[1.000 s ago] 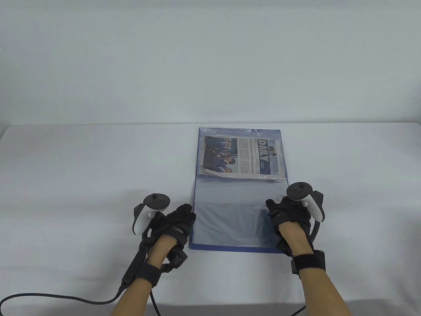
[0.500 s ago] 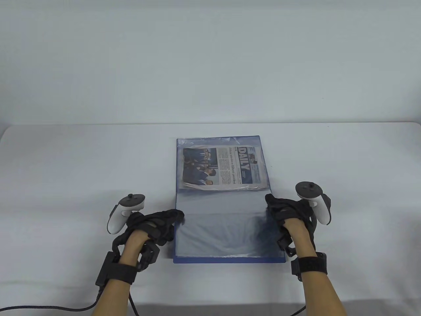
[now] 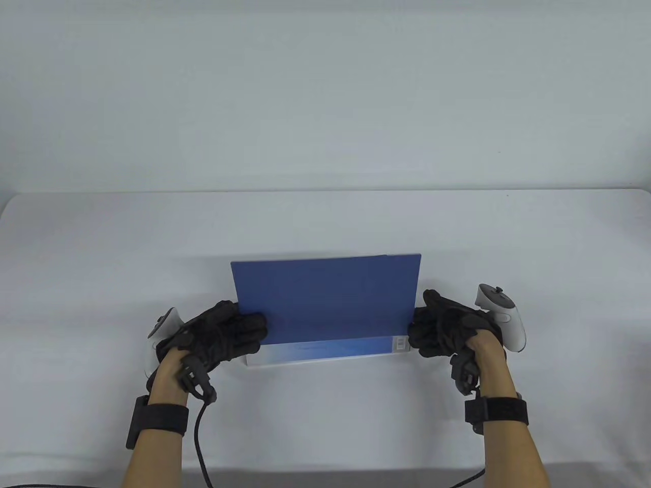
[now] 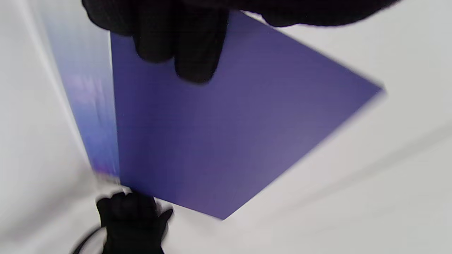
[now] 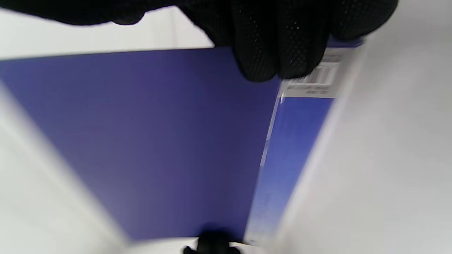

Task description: Insert newspapers into folder

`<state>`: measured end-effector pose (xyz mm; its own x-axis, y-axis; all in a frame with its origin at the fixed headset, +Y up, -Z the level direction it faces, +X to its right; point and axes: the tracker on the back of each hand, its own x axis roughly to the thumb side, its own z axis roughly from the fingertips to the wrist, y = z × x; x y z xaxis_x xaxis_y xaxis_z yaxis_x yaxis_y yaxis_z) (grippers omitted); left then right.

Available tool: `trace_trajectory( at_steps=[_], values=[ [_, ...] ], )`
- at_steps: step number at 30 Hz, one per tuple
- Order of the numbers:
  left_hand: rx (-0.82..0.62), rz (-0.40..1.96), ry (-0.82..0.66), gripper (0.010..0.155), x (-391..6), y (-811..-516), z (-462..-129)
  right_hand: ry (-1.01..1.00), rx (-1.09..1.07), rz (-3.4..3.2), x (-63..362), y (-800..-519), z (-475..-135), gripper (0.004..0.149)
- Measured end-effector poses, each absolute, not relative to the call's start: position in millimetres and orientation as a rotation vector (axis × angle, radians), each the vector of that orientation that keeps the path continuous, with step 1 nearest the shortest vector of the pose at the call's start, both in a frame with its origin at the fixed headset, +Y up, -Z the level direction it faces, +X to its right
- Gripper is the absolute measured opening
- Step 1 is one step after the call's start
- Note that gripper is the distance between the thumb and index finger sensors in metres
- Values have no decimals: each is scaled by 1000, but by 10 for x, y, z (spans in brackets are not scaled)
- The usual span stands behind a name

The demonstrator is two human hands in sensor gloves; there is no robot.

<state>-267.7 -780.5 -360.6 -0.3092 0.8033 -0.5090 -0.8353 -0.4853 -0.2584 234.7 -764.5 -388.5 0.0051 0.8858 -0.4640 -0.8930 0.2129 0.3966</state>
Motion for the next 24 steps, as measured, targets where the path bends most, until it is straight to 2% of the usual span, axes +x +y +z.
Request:
trace_trajectory(
  at_steps=[1, 4, 8, 12, 15, 16, 19, 21, 24],
  values=[
    [-661, 1835, 123, 78, -2677, -7804, -3610, 676, -26, 1374, 2326, -7667, -3887, 76],
    [-661, 1511, 160, 78, -2659, -7711, -3614, 644, -78, 1554, 2310, -7679, -3902, 76],
    [-592, 1175, 114, 70, -2489, -7543, -3637, 683, -98, 1870, 2239, -7647, -3921, 76],
    [-729, 826, 20, 68, -2116, -7580, -3646, 763, -31, 1871, 2006, -7668, -3907, 78],
    [-907, 473, -41, 81, -1797, -7743, -3605, 791, 25, 1776, 1834, -7696, -3897, 81],
    [-889, 351, -41, 86, -1713, -7747, -3590, 762, 10, 1757, 1817, -7687, -3893, 81],
    [-832, 213, -7, 91, -1615, -7753, -3589, 691, -81, 1592, 1862, -7634, -3832, 77],
    [-828, 237, 20, 90, -1651, -7759, -3598, 648, -104, 1466, 1870, -7552, -3780, 74],
    [-773, 313, 93, 86, -1799, -7729, -3630, 674, 33, 1105, 1767, -7419, -3741, 73]
  ],
)
